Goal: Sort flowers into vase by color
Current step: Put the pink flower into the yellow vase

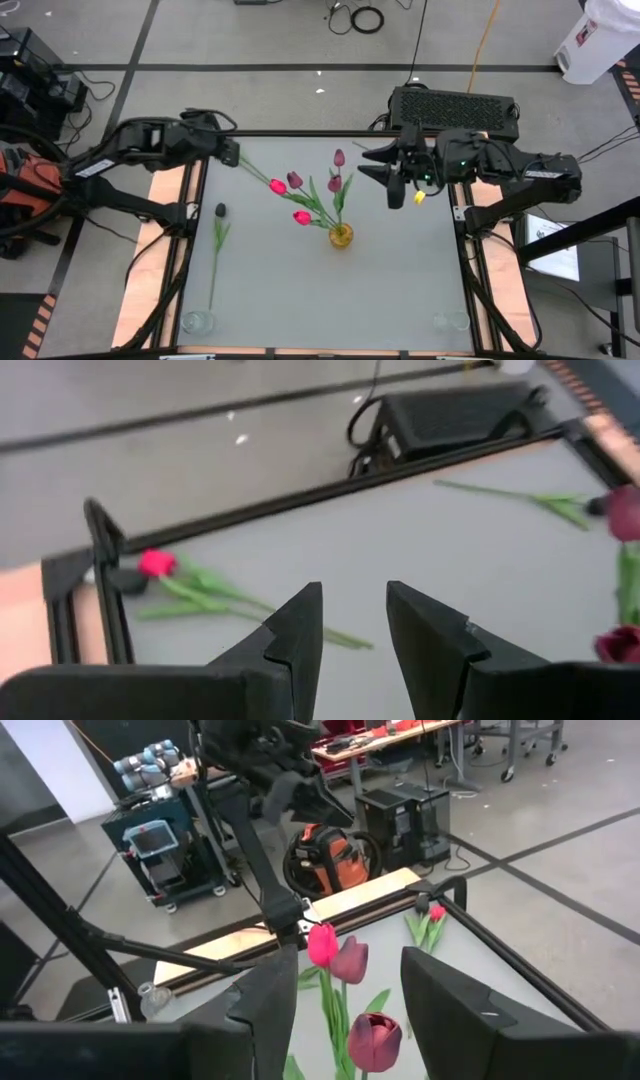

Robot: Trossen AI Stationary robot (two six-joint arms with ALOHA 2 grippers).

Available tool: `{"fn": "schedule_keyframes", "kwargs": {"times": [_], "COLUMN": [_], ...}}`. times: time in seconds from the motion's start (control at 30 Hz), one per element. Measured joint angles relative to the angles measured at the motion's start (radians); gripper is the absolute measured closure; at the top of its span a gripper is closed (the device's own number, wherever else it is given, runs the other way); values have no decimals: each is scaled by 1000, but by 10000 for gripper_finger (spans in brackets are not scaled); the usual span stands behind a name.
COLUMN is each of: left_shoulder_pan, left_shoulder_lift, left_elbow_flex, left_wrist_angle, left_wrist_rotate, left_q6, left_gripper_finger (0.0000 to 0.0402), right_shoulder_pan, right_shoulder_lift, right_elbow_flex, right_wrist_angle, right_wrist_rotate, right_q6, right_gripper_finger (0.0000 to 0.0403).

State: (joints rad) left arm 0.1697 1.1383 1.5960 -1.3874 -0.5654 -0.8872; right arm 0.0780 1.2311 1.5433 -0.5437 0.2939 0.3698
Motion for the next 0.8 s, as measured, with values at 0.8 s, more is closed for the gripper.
{"fn": "schedule_keyframes", "kwargs": {"times": [0.8], "left_shoulder_pan": [433], "left_shoulder_lift": [257], "left_elbow_flex": [-2], "left_wrist_angle": [-75], "left_wrist_rotate": [206], "left_q6": [-97], "left_gripper_finger": [281], "right_shoulder_pan": [3], "right_shoulder_lift": [1], "right_elbow_flex": [0], "right_wrist_angle": [-39], "right_wrist_rotate": [-12], "right_q6": [-70], "right_gripper_finger": [232]}}
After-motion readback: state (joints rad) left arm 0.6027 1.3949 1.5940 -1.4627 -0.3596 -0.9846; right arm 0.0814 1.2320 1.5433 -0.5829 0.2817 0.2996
